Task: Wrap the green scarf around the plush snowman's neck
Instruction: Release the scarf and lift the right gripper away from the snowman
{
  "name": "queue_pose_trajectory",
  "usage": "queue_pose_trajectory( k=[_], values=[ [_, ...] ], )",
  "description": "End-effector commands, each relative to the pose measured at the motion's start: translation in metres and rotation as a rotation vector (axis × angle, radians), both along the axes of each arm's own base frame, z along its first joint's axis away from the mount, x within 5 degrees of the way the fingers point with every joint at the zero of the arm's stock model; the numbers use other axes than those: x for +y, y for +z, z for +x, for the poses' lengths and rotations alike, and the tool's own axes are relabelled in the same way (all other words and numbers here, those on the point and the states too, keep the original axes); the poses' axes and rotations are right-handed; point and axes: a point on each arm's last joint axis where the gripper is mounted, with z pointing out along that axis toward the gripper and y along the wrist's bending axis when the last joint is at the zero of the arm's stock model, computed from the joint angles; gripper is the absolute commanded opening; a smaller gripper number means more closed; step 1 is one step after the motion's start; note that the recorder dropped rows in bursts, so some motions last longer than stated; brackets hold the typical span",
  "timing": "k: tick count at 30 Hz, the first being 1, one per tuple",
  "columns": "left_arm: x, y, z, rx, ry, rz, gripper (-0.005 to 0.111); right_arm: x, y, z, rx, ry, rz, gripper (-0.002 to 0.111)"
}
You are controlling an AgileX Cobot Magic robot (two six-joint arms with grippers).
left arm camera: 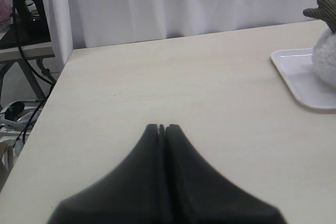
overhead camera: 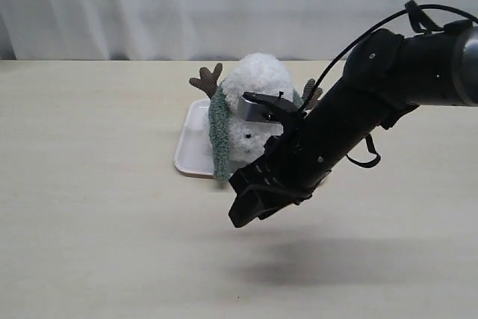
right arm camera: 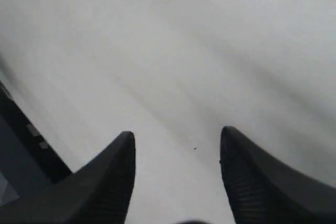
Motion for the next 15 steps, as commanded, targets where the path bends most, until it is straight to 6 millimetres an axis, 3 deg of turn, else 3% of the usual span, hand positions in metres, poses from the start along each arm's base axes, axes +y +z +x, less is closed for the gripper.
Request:
queue_pose_trajectory(
  k=[1, 5, 7, 11, 15],
  values=[
    [0.000, 0.000, 0.000, -0.010, 0.000, 0.003, 0.000, 0.004, 0.019, -0.011, 0.045, 0.031, 0.087, 0.054],
    [0.000, 0.000, 0.000, -0.010, 0.000, 0.003, 0.000, 0.004, 0.048, -0.027, 0.047, 0.126, 0.187, 0.050],
    [0.000, 0.000, 0.000, -0.010, 0.000, 0.003, 0.000, 0.001, 0.061, -0.032, 0.003, 0.135, 0.203, 0.039],
    [0.000, 0.000, 0.000, -0.010, 0.000, 0.003, 0.000, -0.006, 0.099, -0.044, -0.166, 0.134, 0.246, 0.005],
    [0.000, 0.000, 0.000, -0.010, 0.000, 0.003, 0.000, -0.014, 0.127, -0.054, -0.313, 0.109, 0.275, 0.004]
  ],
)
